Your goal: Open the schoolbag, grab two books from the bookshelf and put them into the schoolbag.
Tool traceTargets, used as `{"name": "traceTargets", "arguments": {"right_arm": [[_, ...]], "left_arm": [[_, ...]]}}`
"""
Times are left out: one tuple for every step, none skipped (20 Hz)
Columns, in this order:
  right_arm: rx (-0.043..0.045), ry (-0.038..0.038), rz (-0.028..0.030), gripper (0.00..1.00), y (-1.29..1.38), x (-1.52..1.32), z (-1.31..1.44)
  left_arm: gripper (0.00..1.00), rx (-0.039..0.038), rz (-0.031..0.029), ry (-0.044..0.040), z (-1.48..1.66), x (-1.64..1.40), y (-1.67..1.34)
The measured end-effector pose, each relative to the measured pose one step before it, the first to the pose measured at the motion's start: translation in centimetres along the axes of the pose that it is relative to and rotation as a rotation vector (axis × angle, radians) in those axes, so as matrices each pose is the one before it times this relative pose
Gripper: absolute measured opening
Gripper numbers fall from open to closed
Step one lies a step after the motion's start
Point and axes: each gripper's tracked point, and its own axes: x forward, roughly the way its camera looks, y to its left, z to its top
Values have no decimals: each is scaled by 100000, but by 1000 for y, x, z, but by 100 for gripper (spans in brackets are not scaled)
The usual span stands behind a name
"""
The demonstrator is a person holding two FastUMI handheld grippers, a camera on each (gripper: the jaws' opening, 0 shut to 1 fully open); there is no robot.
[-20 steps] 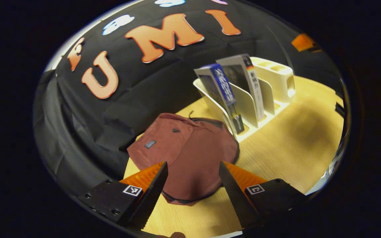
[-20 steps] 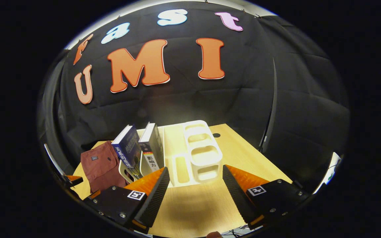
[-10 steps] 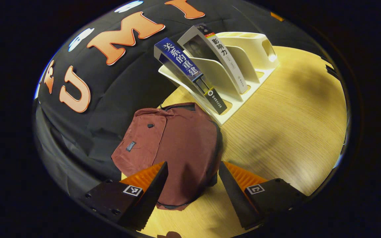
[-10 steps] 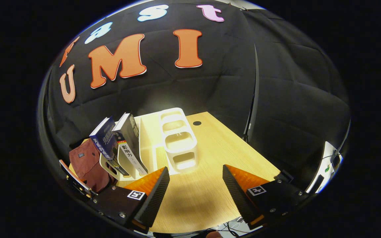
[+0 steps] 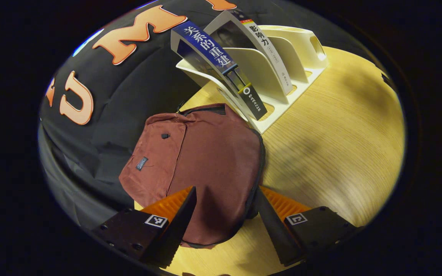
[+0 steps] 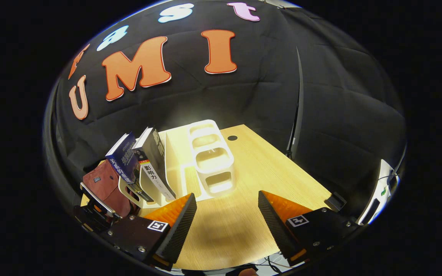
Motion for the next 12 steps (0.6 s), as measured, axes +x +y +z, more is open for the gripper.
{"name": "traceTargets", "arguments": {"right_arm": [[42,153,245,96,82,44,-14],[160,219,239,96,4,75,48],[212,342,330,96,32,34,-32],[330,271,396,96,181,48,-68],[307,320,411,97,118,33,7],[205,276,325,97,72,34,-29],[7,69,294,97,60,65,-47],[-184,-24,240,97,96,10,102],[-55,37,297,97,-18,-1,7],[112,-54,495,97,36,-53,143],[189,-129,467,97,52,12,40],[128,-72,404,97,25,27,120]], "left_arm": [[99,-1346,-1724,45,-35,-251,-175],[78,-254,-392,-149,134,-71,20],[58,1051,-84,453,-22,-131,145],[53,1052,317,-98,155,-58,74],[47,401,-45,-116,78,-154,-28],[42,-221,-525,505,38,23,-137],[31,-78,-1110,763,-160,291,-204],[28,609,-575,2060,-258,248,-93],[25,1065,-134,861,-119,306,-14],[22,2101,191,493,53,-63,19],[18,1623,823,-1110,147,110,124],[15,940,865,-125,87,-154,121]]}}
